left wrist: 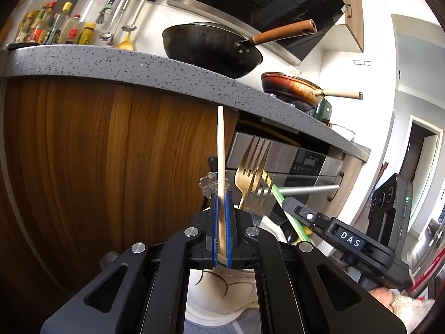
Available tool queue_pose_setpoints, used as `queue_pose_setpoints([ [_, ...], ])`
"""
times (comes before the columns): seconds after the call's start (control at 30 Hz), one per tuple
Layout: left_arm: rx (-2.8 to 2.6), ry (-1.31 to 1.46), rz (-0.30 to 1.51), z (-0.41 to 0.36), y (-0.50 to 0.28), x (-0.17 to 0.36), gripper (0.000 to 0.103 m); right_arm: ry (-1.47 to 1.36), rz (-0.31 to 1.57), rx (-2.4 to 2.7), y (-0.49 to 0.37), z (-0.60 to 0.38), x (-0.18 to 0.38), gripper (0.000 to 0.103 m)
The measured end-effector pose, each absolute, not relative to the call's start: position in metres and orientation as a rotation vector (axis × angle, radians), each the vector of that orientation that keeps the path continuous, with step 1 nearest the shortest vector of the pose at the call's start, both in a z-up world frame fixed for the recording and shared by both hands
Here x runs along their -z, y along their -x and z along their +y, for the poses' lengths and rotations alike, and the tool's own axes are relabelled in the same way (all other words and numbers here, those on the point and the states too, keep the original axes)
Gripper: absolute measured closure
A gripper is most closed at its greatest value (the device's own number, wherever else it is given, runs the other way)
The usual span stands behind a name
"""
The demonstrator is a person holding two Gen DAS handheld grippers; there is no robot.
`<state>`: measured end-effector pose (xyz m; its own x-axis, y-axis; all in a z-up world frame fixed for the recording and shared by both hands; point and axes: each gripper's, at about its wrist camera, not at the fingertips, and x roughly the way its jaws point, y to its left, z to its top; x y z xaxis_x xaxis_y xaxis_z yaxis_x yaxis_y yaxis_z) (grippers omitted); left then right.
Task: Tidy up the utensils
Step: 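Lower chopstick into larger pot while right tool lowers tulip spoon into smaller pot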
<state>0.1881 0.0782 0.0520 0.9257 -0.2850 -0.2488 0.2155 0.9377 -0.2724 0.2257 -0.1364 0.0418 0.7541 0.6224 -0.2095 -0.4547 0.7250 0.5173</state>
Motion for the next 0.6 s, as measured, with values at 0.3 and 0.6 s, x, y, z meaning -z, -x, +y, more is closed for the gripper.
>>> queue_pose_setpoints([
  [0.3,0.269,0.254,0.294,0.080,-0.187,-0.048,0.098,-0.411,0.366,-0.588,-0.223,-0.129,-0.038,0.094],
  [0.6,0.278,0.253,0.291,0.078,-0.184,-0.047,0.098,-0.220,0.274,-0.510,-0.200,-0.116,-0.039,0.094],
])
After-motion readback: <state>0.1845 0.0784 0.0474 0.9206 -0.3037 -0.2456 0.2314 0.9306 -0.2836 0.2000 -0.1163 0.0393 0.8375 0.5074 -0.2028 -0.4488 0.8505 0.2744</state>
